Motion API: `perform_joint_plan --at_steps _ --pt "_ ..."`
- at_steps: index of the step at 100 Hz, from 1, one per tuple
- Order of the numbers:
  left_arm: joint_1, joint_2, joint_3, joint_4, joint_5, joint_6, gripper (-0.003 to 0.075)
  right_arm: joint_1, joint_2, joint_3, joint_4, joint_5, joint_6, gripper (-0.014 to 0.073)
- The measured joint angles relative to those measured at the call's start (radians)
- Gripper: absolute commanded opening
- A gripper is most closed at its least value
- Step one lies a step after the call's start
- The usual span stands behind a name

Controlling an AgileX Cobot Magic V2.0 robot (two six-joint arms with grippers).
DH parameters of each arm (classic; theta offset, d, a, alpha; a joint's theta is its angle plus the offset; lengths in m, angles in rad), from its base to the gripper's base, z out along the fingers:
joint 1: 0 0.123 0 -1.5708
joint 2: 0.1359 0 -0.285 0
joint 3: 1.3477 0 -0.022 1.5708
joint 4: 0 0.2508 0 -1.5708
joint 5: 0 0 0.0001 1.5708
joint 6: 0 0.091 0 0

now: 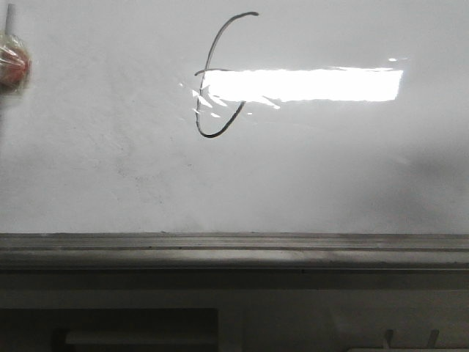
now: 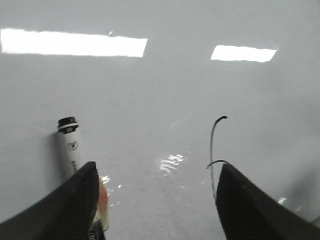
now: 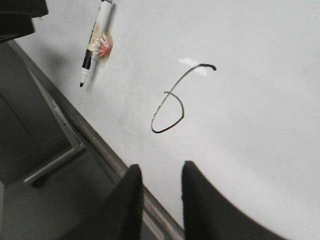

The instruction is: Write number 6 on whiteboard

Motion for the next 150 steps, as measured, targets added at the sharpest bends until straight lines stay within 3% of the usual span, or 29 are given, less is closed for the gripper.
perform_joint_plan --at_steps 15,41,66,150 --pt "0.0 -0.077 0.0 0.086 0.111 0.004 -0.0019 0.0 -0.131 0.146 0.015 -0.146 0.002 -0.0064" --pt "0.0 -0.254 0.092 0.159 0.177 0.007 -0.002 0.0 -0.42 0.418 0.034 -0.338 0.002 -0.0064" --pt "0.0 -0.479 0.237 0.114 0.119 0.01 -0.002 0.0 -0.654 0.569 0.041 -0.388 0.006 -0.0064" --pt "0.0 -0.526 0.262 0.066 0.069 0.01 -0.002 0.0 -0.674 0.599 0.061 -0.425 0.008 -0.0064"
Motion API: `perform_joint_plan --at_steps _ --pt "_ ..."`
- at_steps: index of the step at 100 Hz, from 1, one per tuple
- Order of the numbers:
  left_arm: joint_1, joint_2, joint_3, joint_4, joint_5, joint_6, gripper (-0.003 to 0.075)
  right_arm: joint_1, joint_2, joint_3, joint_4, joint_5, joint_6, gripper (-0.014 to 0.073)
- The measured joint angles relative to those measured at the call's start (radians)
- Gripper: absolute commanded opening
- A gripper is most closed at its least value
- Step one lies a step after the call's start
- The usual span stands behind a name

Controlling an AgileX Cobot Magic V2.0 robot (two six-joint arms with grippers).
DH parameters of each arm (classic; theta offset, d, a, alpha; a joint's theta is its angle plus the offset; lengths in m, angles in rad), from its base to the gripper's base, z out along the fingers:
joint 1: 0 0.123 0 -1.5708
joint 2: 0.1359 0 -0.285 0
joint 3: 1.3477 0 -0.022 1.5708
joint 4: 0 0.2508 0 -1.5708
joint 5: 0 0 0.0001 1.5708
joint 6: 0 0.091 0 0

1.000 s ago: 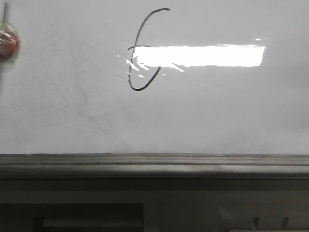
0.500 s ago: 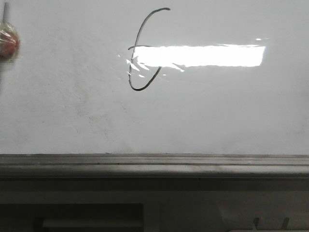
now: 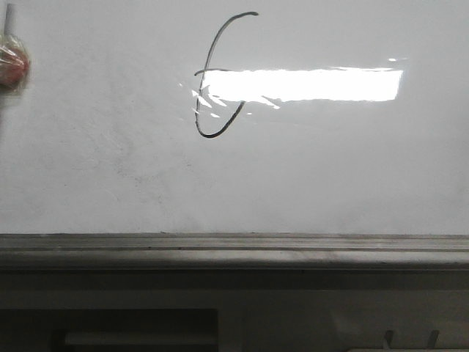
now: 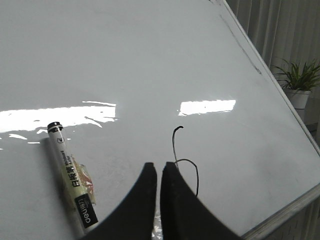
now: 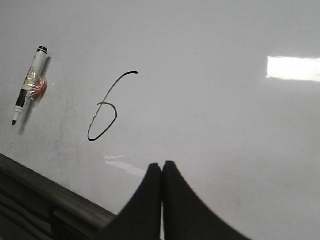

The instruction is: Write number 6 on whiteboard

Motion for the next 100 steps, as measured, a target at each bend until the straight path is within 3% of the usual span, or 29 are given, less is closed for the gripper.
perform_joint_plan --at_steps 16,23,28,43,52,77,100 --pt "0.0 0.0 0.0 0.021 0.0 -0.003 -0.002 0.0 0.0 0.0 0.0 0.0 0.0 -0.0065" --pt "0.002 0.0 0.002 0.133 0.0 -0.075 -0.002 0.0 0.0 0.0 0.0 0.0 0.0 -0.0064" --pt "0.011 0.0 0.004 0.294 -0.002 -0.199 -0.002 0.0 0.0 0.0 0.0 0.0 0.0 -0.0065" --pt "0.082 0.008 0.027 0.82 -0.002 -0.739 -0.002 0.0 0.0 0.0 0.0 0.0 0.0 -0.0065" --pt "0.154 0.01 0.049 1.017 -0.004 -0.903 -0.002 0.0 0.0 0.0 0.0 0.0 0.0 -0.0065" --pt "0.411 0.002 0.137 1.208 -0.06 -1.051 -0.002 0.0 0.0 0.0 0.0 0.0 0.0 -0.0065" --pt "0.503 -0.009 0.163 1.287 -0.071 -1.104 -0.002 0.0 0.0 0.0 0.0 0.0 0.0 -0.0065"
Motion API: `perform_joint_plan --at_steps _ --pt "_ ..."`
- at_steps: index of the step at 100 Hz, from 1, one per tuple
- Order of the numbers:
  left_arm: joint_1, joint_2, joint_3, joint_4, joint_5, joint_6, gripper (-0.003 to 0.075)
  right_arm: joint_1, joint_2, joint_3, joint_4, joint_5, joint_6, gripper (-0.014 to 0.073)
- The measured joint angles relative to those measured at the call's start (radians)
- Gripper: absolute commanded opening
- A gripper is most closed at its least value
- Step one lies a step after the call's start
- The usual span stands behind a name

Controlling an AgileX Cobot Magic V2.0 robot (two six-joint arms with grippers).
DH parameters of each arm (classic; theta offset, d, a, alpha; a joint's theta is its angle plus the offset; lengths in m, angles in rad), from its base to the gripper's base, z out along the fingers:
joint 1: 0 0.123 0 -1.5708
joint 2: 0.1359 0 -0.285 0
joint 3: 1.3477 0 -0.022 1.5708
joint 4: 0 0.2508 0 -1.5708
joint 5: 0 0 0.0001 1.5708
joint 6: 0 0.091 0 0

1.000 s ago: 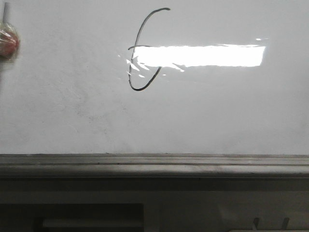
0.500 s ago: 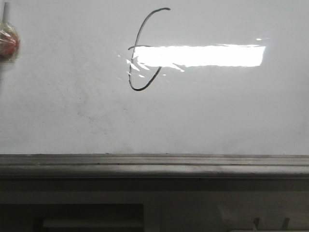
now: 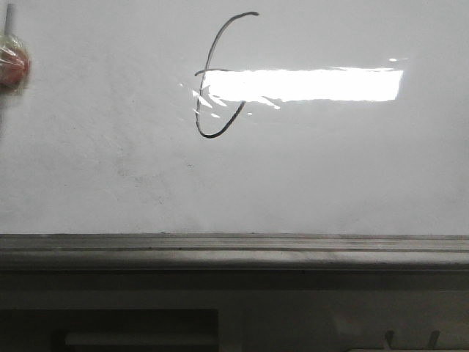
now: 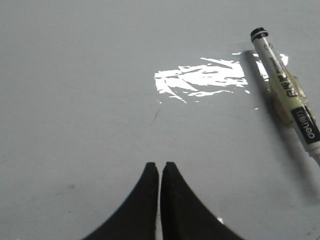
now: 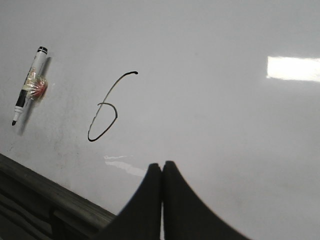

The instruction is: Write number 6 on whiteboard

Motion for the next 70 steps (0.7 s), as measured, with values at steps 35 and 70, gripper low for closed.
perform_joint_plan --at_steps 35,70 --pt "-0.018 0.0 0.0 0.034 0.0 -0.016 -0.002 0.0 0.0 0.0 0.0 0.0 0.0 -0.0064" --pt "-0.02 0.0 0.0 0.034 0.001 -0.019 -0.002 0.0 0.0 0.0 0.0 0.0 0.0 -0.0064"
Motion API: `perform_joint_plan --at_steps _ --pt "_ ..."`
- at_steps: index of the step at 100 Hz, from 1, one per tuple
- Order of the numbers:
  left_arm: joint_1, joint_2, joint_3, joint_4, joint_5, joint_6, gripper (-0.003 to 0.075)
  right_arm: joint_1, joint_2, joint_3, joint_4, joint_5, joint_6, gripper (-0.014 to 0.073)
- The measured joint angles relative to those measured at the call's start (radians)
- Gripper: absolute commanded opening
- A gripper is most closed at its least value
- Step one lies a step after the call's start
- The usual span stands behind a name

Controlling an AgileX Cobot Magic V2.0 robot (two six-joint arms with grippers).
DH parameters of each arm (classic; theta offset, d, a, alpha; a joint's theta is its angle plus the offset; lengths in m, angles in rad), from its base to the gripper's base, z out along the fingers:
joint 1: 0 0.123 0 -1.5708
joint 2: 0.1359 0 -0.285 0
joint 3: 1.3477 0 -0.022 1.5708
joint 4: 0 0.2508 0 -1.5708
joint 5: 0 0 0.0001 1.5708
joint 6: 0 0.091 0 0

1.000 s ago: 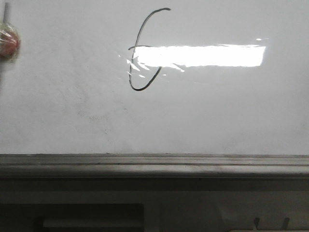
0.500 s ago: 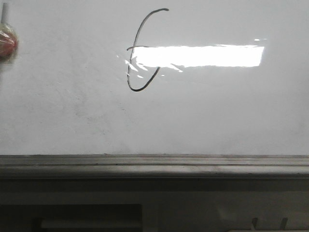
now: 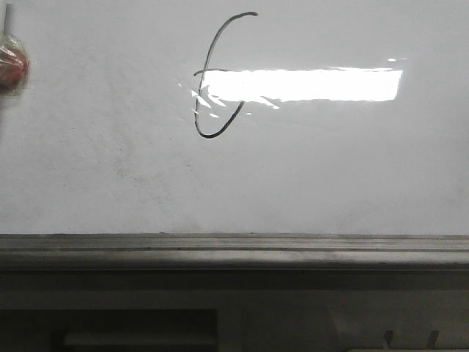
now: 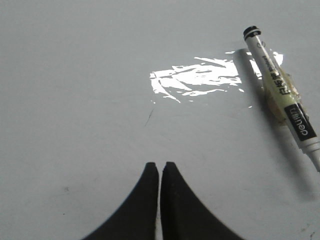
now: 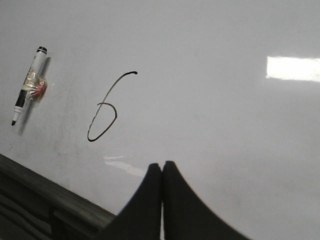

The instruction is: Write number 6 on whiteboard

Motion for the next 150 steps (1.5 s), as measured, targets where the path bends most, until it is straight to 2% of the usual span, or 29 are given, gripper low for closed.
perform_joint_plan --at_steps 47,55,72,83,93,103,150 --pt "0.0 0.0 0.0 0.0 0.0 0.0 -0.002 0.0 0.0 0.0 -0.026 -0.032 0.0 -0.0064" --pt "0.0 0.0 0.0 0.0 0.0 0.0 -0.002 -0.002 0.0 0.002 -0.141 -0.072 0.039 -0.0064" --pt "0.0 0.0 0.0 0.0 0.0 0.0 -0.002 -0.066 0.0 0.056 -0.561 -0.198 0.373 -0.0064" --pt "0.0 0.0 0.0 0.0 0.0 0.0 -0.002 -0.155 0.0 0.105 -0.678 -0.218 0.457 -0.0065" --pt "0.0 0.0 0.0 0.0 0.0 0.0 -0.002 -0.235 -0.011 0.161 -0.72 -0.222 0.48 -0.0065" --pt "0.0 0.0 0.0 0.0 0.0 0.0 -0.002 -0.271 -0.027 0.196 -0.746 -0.218 0.486 -0.0065" --pt "0.0 0.0 0.0 0.0 0.0 0.0 -0.002 -0.284 -0.033 0.196 -0.79 -0.219 0.489 -0.0065"
